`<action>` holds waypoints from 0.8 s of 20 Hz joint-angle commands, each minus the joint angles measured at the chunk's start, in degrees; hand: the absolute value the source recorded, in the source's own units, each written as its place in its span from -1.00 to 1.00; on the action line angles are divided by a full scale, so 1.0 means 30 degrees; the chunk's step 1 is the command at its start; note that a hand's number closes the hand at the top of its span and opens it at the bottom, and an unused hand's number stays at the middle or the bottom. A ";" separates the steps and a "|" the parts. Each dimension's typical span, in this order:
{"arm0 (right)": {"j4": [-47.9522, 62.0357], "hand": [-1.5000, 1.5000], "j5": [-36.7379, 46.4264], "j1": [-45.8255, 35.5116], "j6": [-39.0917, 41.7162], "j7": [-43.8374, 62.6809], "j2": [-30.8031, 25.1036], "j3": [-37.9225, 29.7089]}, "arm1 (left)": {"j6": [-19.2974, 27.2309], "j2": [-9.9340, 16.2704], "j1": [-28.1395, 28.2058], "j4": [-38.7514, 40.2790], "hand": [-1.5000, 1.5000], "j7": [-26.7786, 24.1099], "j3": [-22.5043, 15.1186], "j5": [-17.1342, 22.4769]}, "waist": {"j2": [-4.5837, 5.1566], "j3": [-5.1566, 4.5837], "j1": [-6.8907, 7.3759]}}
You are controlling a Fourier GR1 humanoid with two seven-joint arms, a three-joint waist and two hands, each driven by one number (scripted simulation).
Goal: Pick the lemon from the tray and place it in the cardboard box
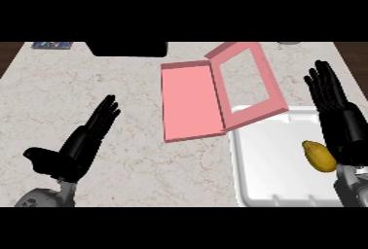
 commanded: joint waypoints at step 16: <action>1.0601 -1.00 -0.1405 -0.0516 1.0598 -0.9790 -0.3495 -0.4721 | 0.4356 0.1257 0.2100 0.1111 0.00 0.1301 0.1082 -0.4875 | -0.0156 0.0517 0.0367</action>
